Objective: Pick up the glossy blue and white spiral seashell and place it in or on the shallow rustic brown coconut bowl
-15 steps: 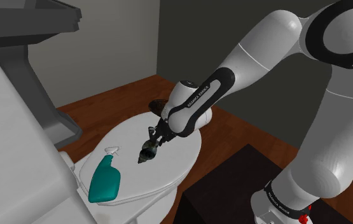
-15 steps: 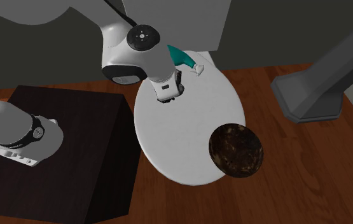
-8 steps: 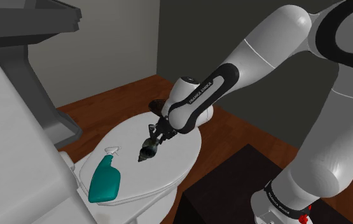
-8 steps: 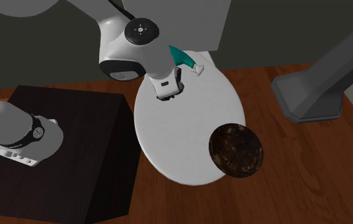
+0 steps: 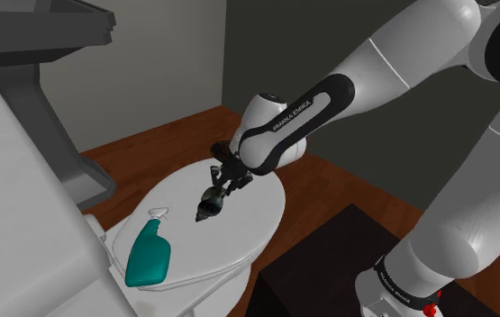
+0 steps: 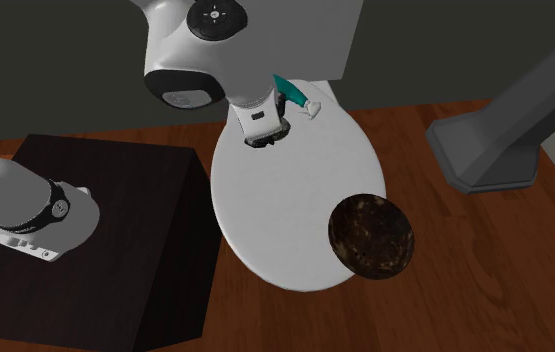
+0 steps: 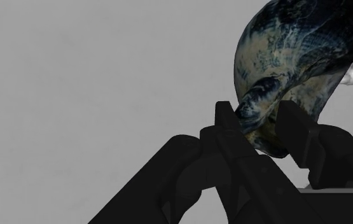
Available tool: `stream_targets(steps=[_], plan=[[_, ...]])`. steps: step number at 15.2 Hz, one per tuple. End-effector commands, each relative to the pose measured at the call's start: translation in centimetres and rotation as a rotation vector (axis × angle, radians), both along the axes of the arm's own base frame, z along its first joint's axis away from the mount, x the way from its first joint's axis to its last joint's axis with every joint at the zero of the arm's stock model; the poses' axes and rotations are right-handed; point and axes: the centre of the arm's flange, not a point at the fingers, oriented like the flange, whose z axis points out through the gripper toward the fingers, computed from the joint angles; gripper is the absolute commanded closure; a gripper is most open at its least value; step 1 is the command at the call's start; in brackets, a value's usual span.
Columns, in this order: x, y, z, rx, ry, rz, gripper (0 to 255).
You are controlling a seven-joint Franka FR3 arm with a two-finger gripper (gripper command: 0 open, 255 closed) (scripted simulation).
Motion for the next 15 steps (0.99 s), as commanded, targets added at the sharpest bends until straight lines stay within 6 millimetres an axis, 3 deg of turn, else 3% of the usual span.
stream_targets(steps=[1,12,15], plan=[[0.0,0.0,1.1,0.0,0.0,0.0,255],[0.0,0.0,6.5,0.0,0.0,0.0,255],[2.7,-2.8,6.8,0.0,0.0,0.0,255]])
